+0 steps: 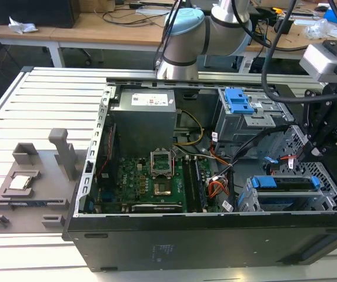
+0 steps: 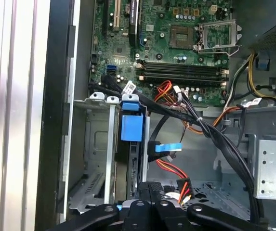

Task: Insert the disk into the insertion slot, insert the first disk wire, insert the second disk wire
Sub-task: 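Insert the first disk wire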

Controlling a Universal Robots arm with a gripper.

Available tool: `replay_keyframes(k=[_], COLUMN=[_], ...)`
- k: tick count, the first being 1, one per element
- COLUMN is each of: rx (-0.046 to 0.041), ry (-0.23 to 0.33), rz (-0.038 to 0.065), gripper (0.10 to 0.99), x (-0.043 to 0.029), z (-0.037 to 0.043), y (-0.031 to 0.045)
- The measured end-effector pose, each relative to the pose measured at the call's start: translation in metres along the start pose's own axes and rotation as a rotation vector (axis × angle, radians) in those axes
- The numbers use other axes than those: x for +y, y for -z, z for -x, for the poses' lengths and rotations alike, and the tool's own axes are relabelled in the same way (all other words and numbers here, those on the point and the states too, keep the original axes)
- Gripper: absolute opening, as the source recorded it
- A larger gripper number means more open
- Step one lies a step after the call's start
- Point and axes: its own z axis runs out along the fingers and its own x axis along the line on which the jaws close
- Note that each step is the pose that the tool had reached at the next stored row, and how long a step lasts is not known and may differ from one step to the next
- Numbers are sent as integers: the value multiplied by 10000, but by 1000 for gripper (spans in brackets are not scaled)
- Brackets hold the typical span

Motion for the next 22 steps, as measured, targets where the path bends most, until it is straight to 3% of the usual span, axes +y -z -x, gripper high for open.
replay_keyframes(k=[6, 14, 18, 22], rx=[11, 15, 16, 16], ry=[259, 359, 377, 385], rz=[0, 0, -1, -1], gripper=[106, 106, 361, 361], x=[-98, -101, -101, -101], z=[105, 113, 113, 113], y=[-28, -29, -29, -30])
